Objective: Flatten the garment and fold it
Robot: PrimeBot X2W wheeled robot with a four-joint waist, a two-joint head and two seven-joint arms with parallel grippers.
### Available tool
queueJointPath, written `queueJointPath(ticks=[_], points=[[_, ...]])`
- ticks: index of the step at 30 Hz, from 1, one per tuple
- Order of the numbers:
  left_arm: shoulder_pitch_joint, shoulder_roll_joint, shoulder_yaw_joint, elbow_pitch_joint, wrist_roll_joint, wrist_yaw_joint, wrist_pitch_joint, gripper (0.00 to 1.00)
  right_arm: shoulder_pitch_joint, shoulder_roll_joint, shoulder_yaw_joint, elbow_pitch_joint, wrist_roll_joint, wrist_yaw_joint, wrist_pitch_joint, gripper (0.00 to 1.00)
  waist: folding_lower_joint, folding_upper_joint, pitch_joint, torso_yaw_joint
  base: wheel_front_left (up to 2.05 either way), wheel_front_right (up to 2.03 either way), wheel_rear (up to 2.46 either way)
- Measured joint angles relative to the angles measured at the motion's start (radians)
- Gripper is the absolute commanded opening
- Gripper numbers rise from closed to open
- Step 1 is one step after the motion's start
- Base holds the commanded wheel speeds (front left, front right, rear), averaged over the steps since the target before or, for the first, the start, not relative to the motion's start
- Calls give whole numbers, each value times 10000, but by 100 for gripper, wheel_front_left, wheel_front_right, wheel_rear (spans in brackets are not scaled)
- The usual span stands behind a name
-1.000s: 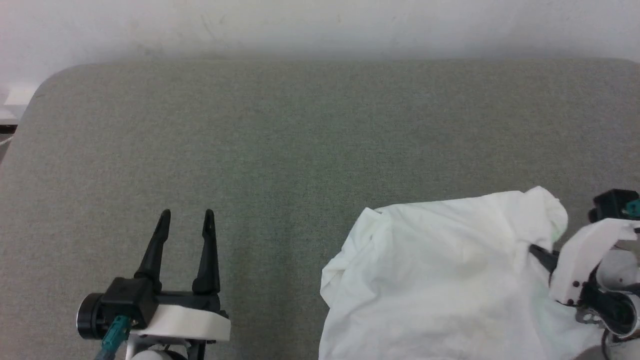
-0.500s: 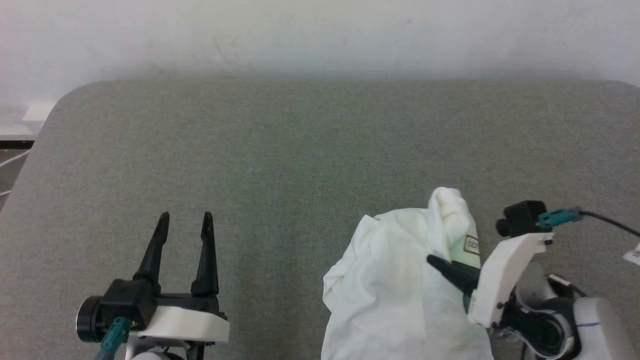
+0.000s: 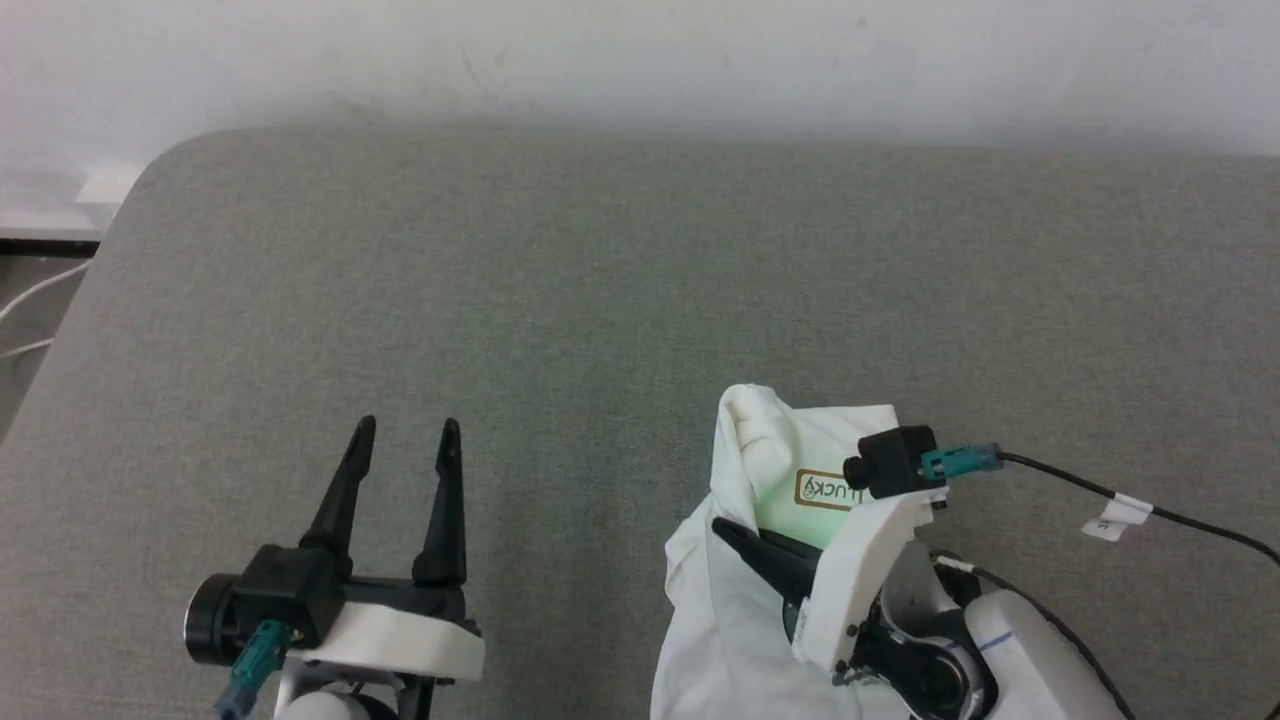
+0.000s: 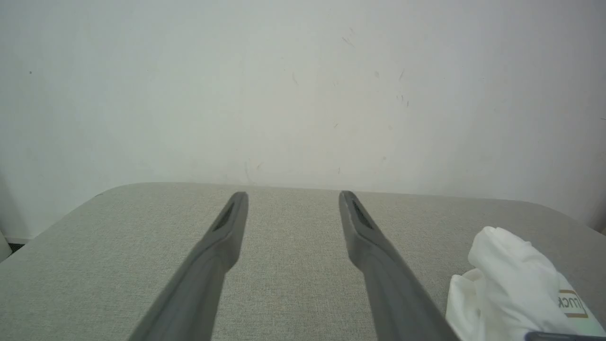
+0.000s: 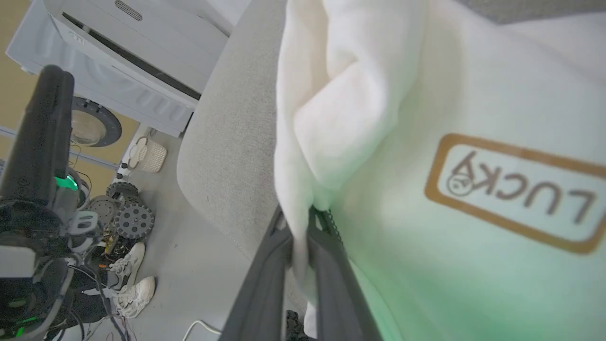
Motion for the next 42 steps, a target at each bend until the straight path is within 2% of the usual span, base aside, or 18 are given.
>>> queueJointPath(ticks=[2,3,4,5,9,13,17,20,26,29,37,42], points=[[-45,-4,-92,19,-17,0,0,100,-227,17,13,566,-370,0,-537,0,1,0,75,77,0,0,0],[-56,-4,-127,40,-42,0,0,100,-333,8,-4,836,-518,0,-771,16,1,0,109,111,0,0,0],[-63,-8,-155,61,-77,2,0,100,-418,4,0,1058,-566,0,-1003,49,0,0,146,139,0,0,0],[-67,-8,-188,75,-86,4,0,100,-492,-2,46,1252,-571,0,-1200,100,1,0,179,165,0,0,0],[-69,-12,-238,153,-86,10,0,100,-703,2,437,1691,-499,0,-1904,100,1,0,247,234,0,0,0],[-69,-15,-207,205,-86,84,0,100,-899,-4,848,1524,-660,0,-2686,100,1,0,158,204,0,0,0],[-58,-17,-127,234,-71,84,0,100,-995,12,1030,995,-1551,0,-3321,100,1,0,-15,111,0,0,0],[-30,-17,-94,238,-69,88,0,100,-988,-123,899,495,-2704,0,-3898,100,0,0,-138,6,0,0,0],[24,-21,48,207,-75,221,0,100,-431,-412,-692,-867,-5229,0,-5804,100,1,0,-260,-270,0,0,0],[33,-21,169,205,-102,357,0,100,254,-418,-1626,-1386,-5845,0,-6514,100,0,0,-297,-399,0,0,0],[266,-19,731,186,-253,435,0,100,2028,-412,-3733,-2819,-5977,0,-7154,100,0,0,-497,-704,0,0,0],[496,52,1150,184,-150,343,0,100,3185,-322,-4416,-3359,-5958,0,-7166,100,0,0,-614,-869,0,0,0]])
